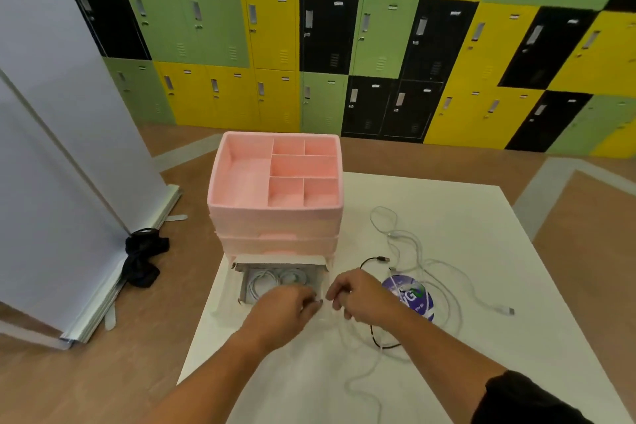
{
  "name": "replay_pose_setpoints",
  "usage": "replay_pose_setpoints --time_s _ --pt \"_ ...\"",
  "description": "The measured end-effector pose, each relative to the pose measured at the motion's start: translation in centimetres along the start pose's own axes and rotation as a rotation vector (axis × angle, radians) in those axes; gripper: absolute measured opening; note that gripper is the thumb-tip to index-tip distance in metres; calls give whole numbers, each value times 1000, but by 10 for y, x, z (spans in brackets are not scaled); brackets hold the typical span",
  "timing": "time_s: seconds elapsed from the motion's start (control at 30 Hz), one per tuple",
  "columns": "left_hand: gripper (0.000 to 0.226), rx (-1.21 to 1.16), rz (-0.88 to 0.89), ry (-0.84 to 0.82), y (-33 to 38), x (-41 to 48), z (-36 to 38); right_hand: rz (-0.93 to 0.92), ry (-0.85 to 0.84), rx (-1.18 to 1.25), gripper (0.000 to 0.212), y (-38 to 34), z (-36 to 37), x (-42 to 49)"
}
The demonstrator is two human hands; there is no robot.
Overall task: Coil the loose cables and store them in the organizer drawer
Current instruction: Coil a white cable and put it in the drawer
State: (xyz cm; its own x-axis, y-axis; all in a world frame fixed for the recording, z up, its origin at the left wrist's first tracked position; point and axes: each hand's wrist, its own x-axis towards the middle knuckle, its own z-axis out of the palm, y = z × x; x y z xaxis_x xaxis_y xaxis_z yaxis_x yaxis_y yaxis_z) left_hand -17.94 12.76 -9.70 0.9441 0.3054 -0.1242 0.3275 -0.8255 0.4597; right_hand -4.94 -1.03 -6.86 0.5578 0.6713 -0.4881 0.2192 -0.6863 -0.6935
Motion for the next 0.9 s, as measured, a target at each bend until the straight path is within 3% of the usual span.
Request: replay_pose_setpoints --time_s 0.17,0.33,0.5,0.6,0.7,0.77,0.9 --pt "29 -104 88 -37 51 31 30 92 130 44 23 47 -36 -8" --pt "44 -28 -49 -122 77 58 71 132 154 72 24 81 -58 -28" --pt "28 125 -113 -202 95 68 78 162 171 143 19 106 -81 -42" --pt "13 126 -114 -167 111 77 68 123 211 145 18 111 -92 -41" --pt "15 36 -37 -96 134 81 43 42 204 75 30 103 -95 -38" --pt "19 -67 3 -16 156 80 18 10 152 35 21 91 -97 -34" --pt "29 -428 55 77 192 80 -30 -11 129 38 27 69 -101 -31"
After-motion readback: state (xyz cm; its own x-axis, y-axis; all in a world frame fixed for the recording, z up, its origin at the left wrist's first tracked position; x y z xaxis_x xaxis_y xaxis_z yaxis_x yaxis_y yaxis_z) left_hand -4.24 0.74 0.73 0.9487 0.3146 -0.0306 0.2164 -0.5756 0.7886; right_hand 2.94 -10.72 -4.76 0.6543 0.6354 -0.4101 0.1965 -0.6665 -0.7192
